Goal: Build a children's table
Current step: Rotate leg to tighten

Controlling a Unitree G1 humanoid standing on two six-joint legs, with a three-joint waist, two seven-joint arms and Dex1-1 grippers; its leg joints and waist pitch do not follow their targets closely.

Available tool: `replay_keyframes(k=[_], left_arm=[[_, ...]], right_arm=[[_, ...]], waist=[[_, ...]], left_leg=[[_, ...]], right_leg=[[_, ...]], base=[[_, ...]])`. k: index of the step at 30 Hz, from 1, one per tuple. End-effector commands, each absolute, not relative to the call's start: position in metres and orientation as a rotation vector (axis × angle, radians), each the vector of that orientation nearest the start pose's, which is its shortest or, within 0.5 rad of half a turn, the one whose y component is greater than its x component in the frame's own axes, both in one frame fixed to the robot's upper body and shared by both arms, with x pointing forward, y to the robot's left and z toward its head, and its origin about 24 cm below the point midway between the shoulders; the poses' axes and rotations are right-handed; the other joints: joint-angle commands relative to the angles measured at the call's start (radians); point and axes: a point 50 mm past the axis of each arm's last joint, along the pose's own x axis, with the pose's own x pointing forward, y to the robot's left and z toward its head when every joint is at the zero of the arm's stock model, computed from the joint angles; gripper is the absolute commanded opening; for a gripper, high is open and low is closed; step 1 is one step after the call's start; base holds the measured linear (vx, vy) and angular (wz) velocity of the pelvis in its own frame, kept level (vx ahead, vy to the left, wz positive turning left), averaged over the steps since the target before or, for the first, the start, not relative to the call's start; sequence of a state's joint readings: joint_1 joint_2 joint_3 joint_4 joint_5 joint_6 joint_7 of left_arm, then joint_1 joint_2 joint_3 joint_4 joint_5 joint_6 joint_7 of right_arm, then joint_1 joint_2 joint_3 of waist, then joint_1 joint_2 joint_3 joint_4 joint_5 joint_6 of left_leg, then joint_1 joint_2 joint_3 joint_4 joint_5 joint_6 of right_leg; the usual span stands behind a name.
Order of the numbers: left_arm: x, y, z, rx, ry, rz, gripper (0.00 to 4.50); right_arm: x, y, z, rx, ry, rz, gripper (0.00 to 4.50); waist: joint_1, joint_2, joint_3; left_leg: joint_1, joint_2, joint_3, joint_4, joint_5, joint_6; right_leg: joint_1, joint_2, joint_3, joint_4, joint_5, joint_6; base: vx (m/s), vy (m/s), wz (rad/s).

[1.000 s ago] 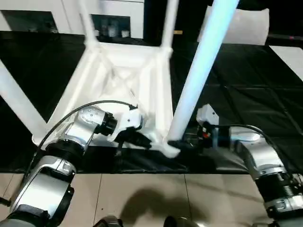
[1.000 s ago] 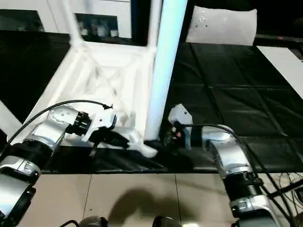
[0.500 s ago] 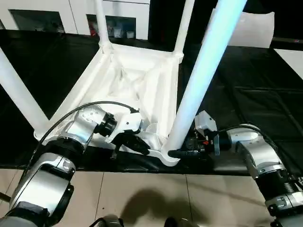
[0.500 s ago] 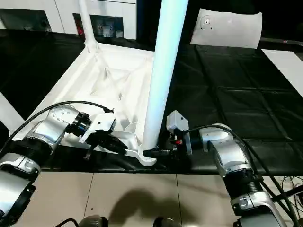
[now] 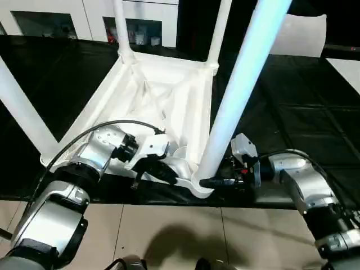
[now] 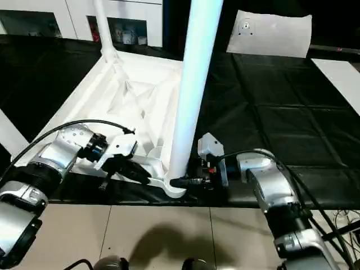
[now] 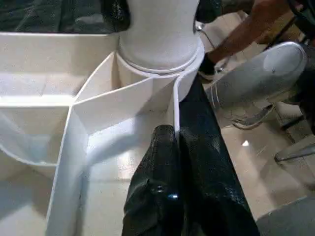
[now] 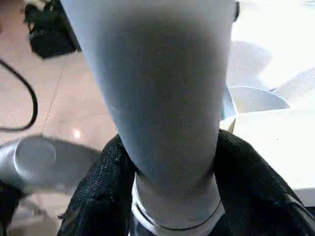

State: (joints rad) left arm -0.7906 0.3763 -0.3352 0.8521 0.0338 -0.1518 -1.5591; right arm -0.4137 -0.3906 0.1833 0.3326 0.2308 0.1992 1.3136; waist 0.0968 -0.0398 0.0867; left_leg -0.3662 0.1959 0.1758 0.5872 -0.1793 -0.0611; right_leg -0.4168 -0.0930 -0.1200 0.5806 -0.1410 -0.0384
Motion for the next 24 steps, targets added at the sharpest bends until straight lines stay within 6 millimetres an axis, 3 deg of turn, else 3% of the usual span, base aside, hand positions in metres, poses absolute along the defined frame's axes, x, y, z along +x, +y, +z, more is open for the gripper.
replay_keyframes(k=[1, 2, 3, 5, 6, 8, 10, 11, 14, 15, 17, 20, 21, 24], left_arm=[[0.336, 0.112, 0.073, 0.513, 0.428, -1.579, 0.00], [0.338, 0.107, 0.073, 0.494, 0.414, -1.547, 0.00], [0.342, 0.097, 0.073, 0.455, 0.386, -1.487, 0.00], [0.346, 0.077, 0.075, 0.385, 0.340, -1.396, 0.00], [0.346, 0.074, 0.075, 0.375, 0.337, -1.385, 0.00], [0.348, 0.066, 0.076, 0.348, 0.325, -1.348, 0.00], [0.351, 0.052, 0.078, 0.298, 0.303, -1.268, 0.00], [0.352, 0.044, 0.079, 0.277, 0.293, -1.226, 0.00], [0.354, 0.034, 0.081, 0.269, 0.282, -1.164, 0.00], [0.353, 0.032, 0.081, 0.274, 0.279, -1.160, 0.00], [0.352, 0.031, 0.081, 0.293, 0.281, -1.169, 0.00], [0.350, 0.038, 0.079, 0.342, 0.288, -1.206, 0.00], [0.349, 0.043, 0.078, 0.354, 0.293, -1.212, 0.00], [0.350, 0.057, 0.076, 0.380, 0.307, -1.217, 0.00]], right_arm=[[0.287, -0.125, 0.063, -0.022, 0.261, 1.348, 1.97], [0.288, -0.121, 0.061, -0.015, 0.260, 1.307, 1.97], [0.291, -0.113, 0.057, 0.000, 0.261, 1.224, 1.97], [0.295, -0.099, 0.050, 0.029, 0.284, 1.089, 1.97], [0.295, -0.097, 0.049, 0.032, 0.287, 1.073, 1.97], [0.297, -0.091, 0.048, 0.049, 0.286, 1.019, 1.96], [0.302, -0.079, 0.047, 0.084, 0.286, 0.897, 1.96], [0.305, -0.073, 0.046, 0.094, 0.291, 0.834, 1.96], [0.310, -0.061, 0.048, 0.106, 0.294, 0.719, 1.96], [0.312, -0.058, 0.049, 0.111, 0.292, 0.694, 1.96], [0.314, -0.055, 0.051, 0.101, 0.288, 0.652, 1.96], [0.313, -0.057, 0.053, 0.102, 0.263, 0.658, 1.96], [0.313, -0.060, 0.054, 0.112, 0.255, 0.658, 2.30], [0.312, -0.076, 0.055, 0.090, 0.223, 0.641, 2.51]], waist=[[-0.006, 0.004, -0.076], [-0.004, 0.006, -0.072], [-0.009, 0.001, -0.070], [-0.026, 0.000, -0.054], [-0.033, -0.001, -0.055], [-0.044, -0.003, -0.056], [-0.066, 0.002, -0.058], [-0.071, 0.000, -0.059], [-0.088, 0.007, -0.056], [-0.094, 0.007, -0.058], [-0.101, 0.010, -0.059], [-0.103, 0.007, -0.059], [-0.101, 0.011, -0.061], [-0.098, 0.009, -0.066]], left_leg=[[0.013, 0.046, -0.003, -0.068, -0.169, 0.058], [0.017, 0.045, -0.003, -0.069, -0.196, 0.050], [0.022, 0.042, -0.007, -0.071, -0.240, 0.029], [0.028, 0.034, -0.017, -0.074, -0.330, -0.011], [0.034, 0.029, -0.021, -0.070, -0.356, -0.021], [0.032, 0.025, -0.024, -0.068, -0.362, -0.015], [0.027, 0.029, -0.029, -0.073, -0.367, -0.006], [0.021, 0.028, -0.032, -0.073, -0.368, -0.006], [0.031, 0.027, -0.034, -0.073, -0.411, -0.003], [0.030, 0.026, -0.035, -0.074, -0.408, 0.004], [0.019, 0.033, -0.040, -0.083, -0.401, 0.009], [0.022, 0.032, -0.033, -0.084, -0.397, 0.019], [0.020, 0.033, -0.032, -0.085, -0.376, 0.026], [0.011, 0.035, -0.025, -0.085, -0.316, 0.040]], right_leg=[[0.063, -0.065, 0.064, -0.056, -0.251, -0.207], [0.058, -0.066, 0.063, -0.063, -0.290, -0.200], [0.059, -0.071, 0.060, -0.075, -0.392, -0.173], [0.053, -0.071, 0.046, -0.104, -0.613, -0.090], [0.052, -0.075, 0.036, -0.119, -0.692, -0.048], [0.056, -0.075, 0.030, -0.132, -0.721, -0.021], [0.059, -0.073, 0.024, -0.135, -0.684, -0.022], [0.063, -0.072, 0.021, -0.134, -0.675, -0.020], [0.053, -0.069, 0.015, -0.144, -0.674, -0.020], [0.057, -0.071, 0.014, -0.144, -0.655, -0.027], [0.063, -0.072, 0.020, -0.136, -0.605, -0.041], [0.057, -0.073, 0.036, -0.128, -0.546, -0.073], [0.059, -0.073, 0.042, -0.122, -0.515, -0.090], [0.064, -0.073, 0.053, -0.105, -0.404, -0.135]], base=[[0.000, 0.000, 0.00], [0.000, 0.000, 0.00], [0.000, 0.000, 0.00], [-0.038, 0.004, -0.03], [-0.057, 0.008, -0.07], [-0.026, 0.010, -0.04], [0.000, 0.000, 0.00], [0.000, 0.000, 0.00], [0.000, 0.000, 0.00], [0.000, 0.000, 0.00], [0.000, 0.000, 0.00], [0.000, 0.000, 0.00], [0.000, 0.000, 0.00], [0.000, 0.000, 0.00]])
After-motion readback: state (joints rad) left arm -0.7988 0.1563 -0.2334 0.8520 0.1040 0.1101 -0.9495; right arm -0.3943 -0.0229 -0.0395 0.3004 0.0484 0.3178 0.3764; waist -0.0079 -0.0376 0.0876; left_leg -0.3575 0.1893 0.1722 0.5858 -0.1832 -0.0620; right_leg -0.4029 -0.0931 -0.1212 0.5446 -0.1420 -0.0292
